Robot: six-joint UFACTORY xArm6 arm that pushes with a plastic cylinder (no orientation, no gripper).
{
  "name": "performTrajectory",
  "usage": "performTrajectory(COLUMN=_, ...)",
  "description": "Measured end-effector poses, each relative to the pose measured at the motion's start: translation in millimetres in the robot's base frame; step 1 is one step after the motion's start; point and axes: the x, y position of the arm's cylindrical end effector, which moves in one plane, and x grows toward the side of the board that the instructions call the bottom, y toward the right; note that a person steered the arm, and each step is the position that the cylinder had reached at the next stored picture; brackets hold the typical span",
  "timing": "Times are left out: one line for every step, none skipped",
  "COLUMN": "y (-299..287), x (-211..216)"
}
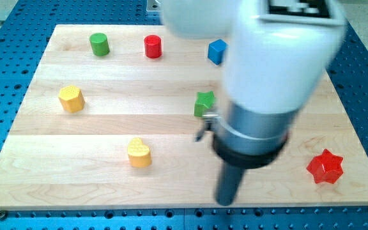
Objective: Keep the yellow heart to the left of the red star
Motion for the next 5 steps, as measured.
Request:
performTrajectory(y=-127.7, x=-8.3)
performTrajectory(y=-204.6, x=-23.9)
performTrajectory(y=-198.1, x=-64.4)
performTrajectory(y=-131.7, x=-77.7)
performTrajectory(y=-46.6, x=-72.4)
